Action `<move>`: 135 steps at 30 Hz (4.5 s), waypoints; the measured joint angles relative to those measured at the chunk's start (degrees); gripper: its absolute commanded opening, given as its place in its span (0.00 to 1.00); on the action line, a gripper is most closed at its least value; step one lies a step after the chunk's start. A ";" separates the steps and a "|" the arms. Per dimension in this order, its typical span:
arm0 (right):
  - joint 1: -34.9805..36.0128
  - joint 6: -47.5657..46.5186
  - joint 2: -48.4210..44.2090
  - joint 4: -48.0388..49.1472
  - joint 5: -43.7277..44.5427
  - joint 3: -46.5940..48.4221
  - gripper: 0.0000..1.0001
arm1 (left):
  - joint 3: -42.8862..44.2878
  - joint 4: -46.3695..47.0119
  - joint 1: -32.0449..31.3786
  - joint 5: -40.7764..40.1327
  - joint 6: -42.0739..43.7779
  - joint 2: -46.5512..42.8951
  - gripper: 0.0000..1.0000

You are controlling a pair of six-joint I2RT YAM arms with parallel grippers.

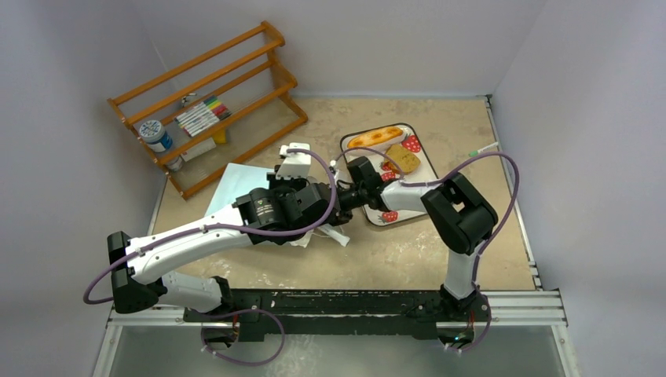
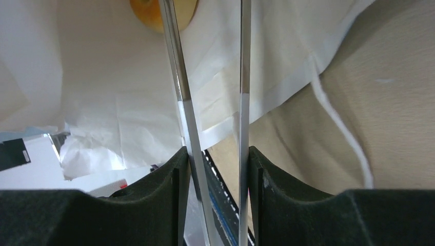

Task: Take the fake bread out of the paper bag
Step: Take out the fake bread from the paper bag.

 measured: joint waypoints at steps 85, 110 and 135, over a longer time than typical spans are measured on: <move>5.46 1.55 -6.08 -6.08 -4.68 -5.09 0.47 | -4.68 -7.30 -1.57 -3.02 -10.01 -8.11 0.00; 5.81 2.60 6.43 -9.03 -8.22 8.33 0.48 | -4.68 -0.33 -1.62 -0.92 -2.43 -7.34 0.00; 8.74 0.11 11.74 -13.18 -10.49 15.43 0.00 | -5.22 -0.22 -2.32 0.33 -1.55 -8.81 0.00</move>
